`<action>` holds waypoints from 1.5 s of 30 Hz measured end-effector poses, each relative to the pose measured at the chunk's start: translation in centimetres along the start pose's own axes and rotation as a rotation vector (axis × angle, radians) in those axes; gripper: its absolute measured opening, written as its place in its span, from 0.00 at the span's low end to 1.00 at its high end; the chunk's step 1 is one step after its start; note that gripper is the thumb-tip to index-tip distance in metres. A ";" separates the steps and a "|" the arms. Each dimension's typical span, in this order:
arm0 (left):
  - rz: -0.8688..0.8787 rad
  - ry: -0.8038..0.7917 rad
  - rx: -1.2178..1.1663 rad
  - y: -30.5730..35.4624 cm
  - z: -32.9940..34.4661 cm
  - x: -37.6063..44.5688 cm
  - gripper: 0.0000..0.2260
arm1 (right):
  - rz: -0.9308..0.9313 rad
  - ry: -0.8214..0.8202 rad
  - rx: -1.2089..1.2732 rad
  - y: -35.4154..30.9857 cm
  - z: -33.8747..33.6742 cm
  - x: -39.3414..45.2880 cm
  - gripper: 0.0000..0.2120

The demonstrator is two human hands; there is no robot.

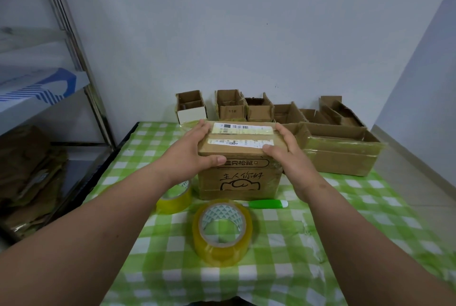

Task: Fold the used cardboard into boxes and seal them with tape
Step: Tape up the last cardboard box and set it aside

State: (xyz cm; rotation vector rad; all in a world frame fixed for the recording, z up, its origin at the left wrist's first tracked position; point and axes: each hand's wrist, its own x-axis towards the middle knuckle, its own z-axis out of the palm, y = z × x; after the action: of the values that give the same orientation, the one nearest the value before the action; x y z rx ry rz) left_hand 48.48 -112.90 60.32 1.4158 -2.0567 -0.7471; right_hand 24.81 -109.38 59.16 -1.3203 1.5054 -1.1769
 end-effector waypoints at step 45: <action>0.091 0.147 0.050 -1.2 0.2 -3.5 0.39 | -0.180 0.383 -0.188 0.6 0.5 -3.3 0.30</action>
State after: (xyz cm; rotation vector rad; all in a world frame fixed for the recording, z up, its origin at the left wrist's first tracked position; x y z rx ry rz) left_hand 50.19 -109.92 58.99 1.3523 -2.0230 -0.5412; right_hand 25.54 -106.19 58.40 -1.4363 1.8354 -1.4981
